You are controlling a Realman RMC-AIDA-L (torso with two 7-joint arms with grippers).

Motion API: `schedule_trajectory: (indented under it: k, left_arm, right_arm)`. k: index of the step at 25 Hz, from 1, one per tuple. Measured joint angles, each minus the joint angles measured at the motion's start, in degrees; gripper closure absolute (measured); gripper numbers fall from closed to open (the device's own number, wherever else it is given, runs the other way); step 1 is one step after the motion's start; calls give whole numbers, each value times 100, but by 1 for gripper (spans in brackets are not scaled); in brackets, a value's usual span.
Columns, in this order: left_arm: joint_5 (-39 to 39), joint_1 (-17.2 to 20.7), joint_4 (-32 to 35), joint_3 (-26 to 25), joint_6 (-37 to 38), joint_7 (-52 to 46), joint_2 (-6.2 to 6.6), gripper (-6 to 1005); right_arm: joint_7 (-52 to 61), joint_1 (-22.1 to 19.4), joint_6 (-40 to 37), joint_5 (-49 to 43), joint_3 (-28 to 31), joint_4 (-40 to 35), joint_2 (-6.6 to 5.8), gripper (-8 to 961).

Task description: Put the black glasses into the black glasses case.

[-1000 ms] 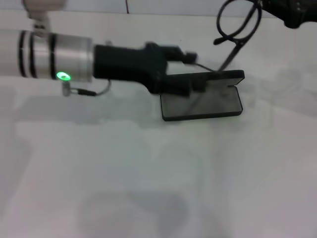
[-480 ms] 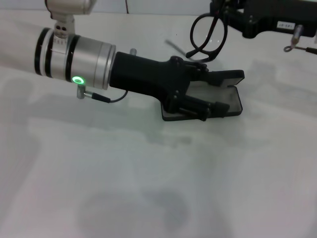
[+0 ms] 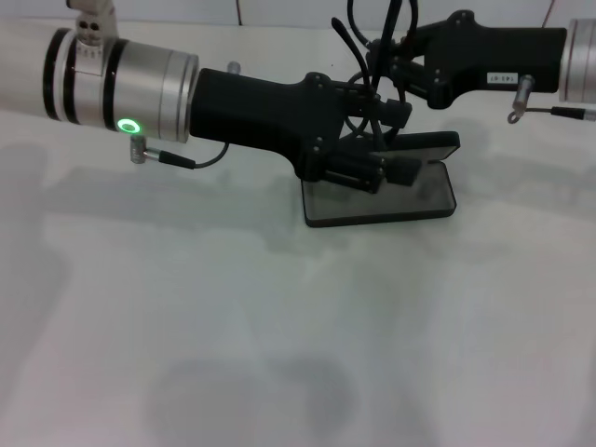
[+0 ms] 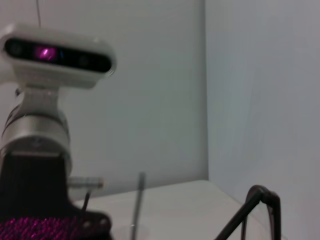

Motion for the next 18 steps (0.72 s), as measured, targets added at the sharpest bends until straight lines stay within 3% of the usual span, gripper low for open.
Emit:
schedule_trajectory:
  k: [10,18]
  left_arm:
    - [-150,0,-12,0,-38,-43,98,201]
    - [-151,20,-12,0,-79,-58,100,201]
  right_arm:
    - [11,17,-113,-185,-332,-52,-12,849]
    - [19,-8,-272,-267,-351,-112,-12,849]
